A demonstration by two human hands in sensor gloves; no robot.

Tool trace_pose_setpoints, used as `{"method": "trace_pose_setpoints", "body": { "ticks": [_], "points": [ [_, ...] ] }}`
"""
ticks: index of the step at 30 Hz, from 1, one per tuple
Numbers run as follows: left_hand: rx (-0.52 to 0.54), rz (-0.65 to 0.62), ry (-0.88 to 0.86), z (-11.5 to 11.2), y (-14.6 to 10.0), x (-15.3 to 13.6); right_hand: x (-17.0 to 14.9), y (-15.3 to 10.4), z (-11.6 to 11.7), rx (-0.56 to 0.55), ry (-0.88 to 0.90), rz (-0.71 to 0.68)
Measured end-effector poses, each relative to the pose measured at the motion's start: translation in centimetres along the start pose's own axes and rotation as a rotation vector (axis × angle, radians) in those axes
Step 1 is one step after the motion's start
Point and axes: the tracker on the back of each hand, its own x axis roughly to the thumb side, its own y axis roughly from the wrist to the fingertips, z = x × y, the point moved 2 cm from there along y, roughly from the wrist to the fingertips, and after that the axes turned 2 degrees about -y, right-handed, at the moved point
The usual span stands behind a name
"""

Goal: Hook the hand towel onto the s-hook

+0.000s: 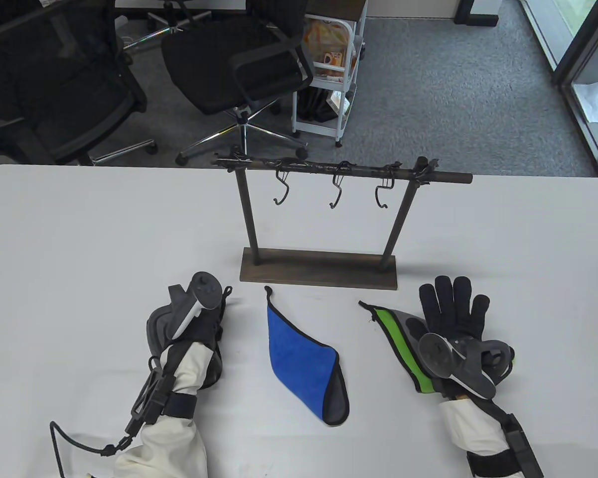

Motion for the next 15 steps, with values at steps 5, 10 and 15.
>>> {"method": "trace_pose_setpoints", "body": {
  "ticks": [5,10,15],
  "points": [
    [0.134,-0.051,-0.061,1.3,-0.7,0.0,0.0,0.0,0.0,0.007,0.002,0.001],
    [0.218,-0.117,-0.164,2.7,-1.5,0.7,0.1,0.0,0.1,0.010,0.003,-0.001],
    [0.307,-0.169,-0.305,5.3,-2.7,1.5,0.1,0.1,0.1,0.013,0.004,-0.001]
  ]
}}
